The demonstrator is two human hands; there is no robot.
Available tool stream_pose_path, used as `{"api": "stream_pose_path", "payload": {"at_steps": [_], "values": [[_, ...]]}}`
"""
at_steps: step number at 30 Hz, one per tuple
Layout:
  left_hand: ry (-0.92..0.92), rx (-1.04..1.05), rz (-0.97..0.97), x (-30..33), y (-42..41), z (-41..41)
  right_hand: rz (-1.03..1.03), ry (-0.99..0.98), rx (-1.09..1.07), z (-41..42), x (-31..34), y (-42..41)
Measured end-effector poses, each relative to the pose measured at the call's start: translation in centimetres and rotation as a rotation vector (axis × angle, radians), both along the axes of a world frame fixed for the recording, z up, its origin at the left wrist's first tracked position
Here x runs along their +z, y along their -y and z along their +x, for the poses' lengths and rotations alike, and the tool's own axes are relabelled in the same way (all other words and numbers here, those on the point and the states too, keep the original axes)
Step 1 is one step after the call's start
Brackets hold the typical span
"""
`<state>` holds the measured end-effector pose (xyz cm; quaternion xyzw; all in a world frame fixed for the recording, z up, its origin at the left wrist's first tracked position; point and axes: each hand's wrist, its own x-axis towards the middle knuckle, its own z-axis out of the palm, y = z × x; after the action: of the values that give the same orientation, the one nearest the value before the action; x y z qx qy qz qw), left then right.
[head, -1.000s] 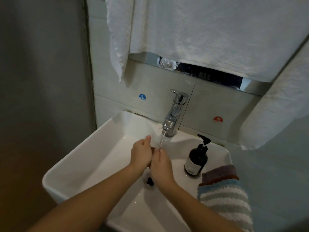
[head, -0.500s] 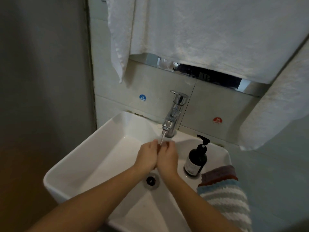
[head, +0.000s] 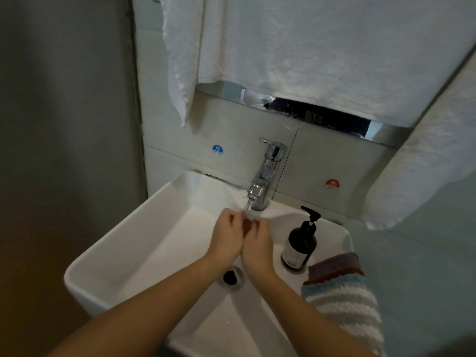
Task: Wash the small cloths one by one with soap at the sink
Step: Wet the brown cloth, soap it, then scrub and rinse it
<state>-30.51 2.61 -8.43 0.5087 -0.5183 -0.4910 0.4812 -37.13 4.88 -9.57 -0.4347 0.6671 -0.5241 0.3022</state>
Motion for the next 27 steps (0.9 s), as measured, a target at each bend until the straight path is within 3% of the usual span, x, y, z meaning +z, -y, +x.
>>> {"api": "stream_pose_path", "payload": {"at_steps": [2, 5, 7, 11, 14, 16, 21, 23, 27], "values": [[0.040, -0.001, -0.001, -0.1, 0.1, 0.7, 0.033, -0.022, 0.117, 0.2, -0.5, -0.6], [0.022, -0.149, 0.031, 0.2, -0.9, -0.1, 0.040, 0.061, -0.091, -1.5, 0.4, 1.6], [0.027, -0.151, 0.064, 0.4, -0.8, -0.3, 0.103, 0.139, -0.116, -1.4, 0.6, 2.1], [-0.017, 0.014, 0.088, -0.2, 0.8, 0.9, 0.143, 0.151, 0.215, -0.3, 0.8, 0.1], [-0.063, -0.103, 0.105, 0.0, -0.4, -0.4, 0.075, 0.159, 0.004, -1.6, 1.8, 1.6], [-0.005, -0.121, 0.087, -0.1, -0.6, -0.9, 0.092, 0.155, -0.121, -1.4, 1.7, 1.9], [0.189, 0.032, 0.052, -1.3, 1.5, 1.6, 0.197, 0.128, 0.314, -0.7, 1.4, -0.6], [0.249, 0.005, 0.040, -1.2, 1.6, 1.9, 0.096, 0.127, 0.234, -0.9, 1.4, -0.6], [0.443, -0.012, 0.070, -1.0, 2.6, 2.1, -0.072, -0.120, 0.037, -1.7, 1.7, -0.7]]}}
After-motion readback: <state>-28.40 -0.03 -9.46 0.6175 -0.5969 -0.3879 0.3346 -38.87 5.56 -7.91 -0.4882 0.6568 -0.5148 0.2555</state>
